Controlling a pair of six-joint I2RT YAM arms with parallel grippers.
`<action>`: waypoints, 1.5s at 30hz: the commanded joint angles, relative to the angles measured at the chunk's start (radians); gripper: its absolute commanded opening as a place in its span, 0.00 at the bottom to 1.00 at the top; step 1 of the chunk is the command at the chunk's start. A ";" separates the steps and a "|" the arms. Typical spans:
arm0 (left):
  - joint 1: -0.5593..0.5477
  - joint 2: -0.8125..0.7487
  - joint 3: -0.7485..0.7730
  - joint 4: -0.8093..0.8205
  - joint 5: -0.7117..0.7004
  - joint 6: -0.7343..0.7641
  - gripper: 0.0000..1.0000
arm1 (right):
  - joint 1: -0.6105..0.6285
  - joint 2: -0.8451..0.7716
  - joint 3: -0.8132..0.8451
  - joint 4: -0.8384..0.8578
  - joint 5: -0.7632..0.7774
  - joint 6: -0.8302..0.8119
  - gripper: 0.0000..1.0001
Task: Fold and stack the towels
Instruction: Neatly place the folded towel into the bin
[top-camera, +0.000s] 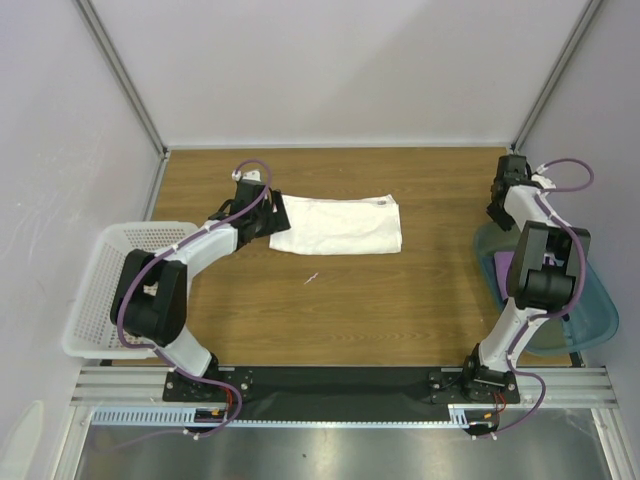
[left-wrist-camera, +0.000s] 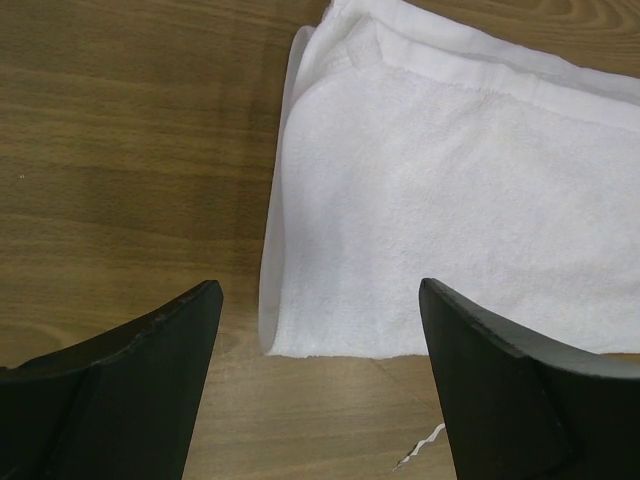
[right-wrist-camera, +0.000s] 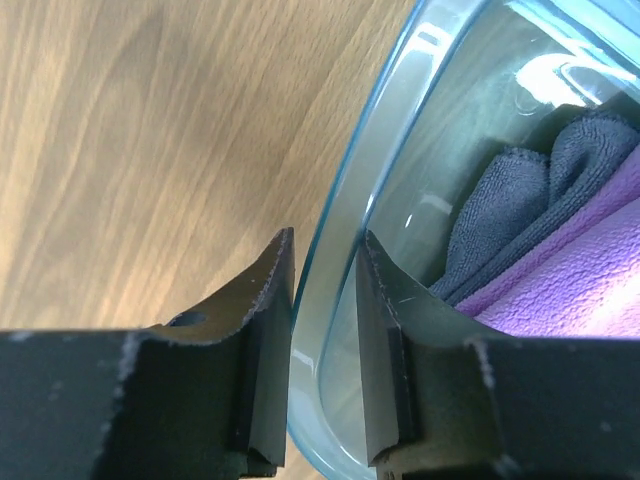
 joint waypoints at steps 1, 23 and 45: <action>0.008 -0.030 0.018 -0.003 -0.011 -0.005 0.86 | 0.035 -0.033 0.029 -0.018 -0.029 -0.131 0.02; 0.008 -0.090 0.007 -0.012 -0.008 -0.002 0.85 | 0.519 -0.400 -0.263 -0.218 -0.126 -0.569 0.00; 0.008 -0.090 0.009 -0.015 0.006 -0.008 0.85 | 0.589 -0.337 -0.222 -0.542 -0.091 -0.266 0.00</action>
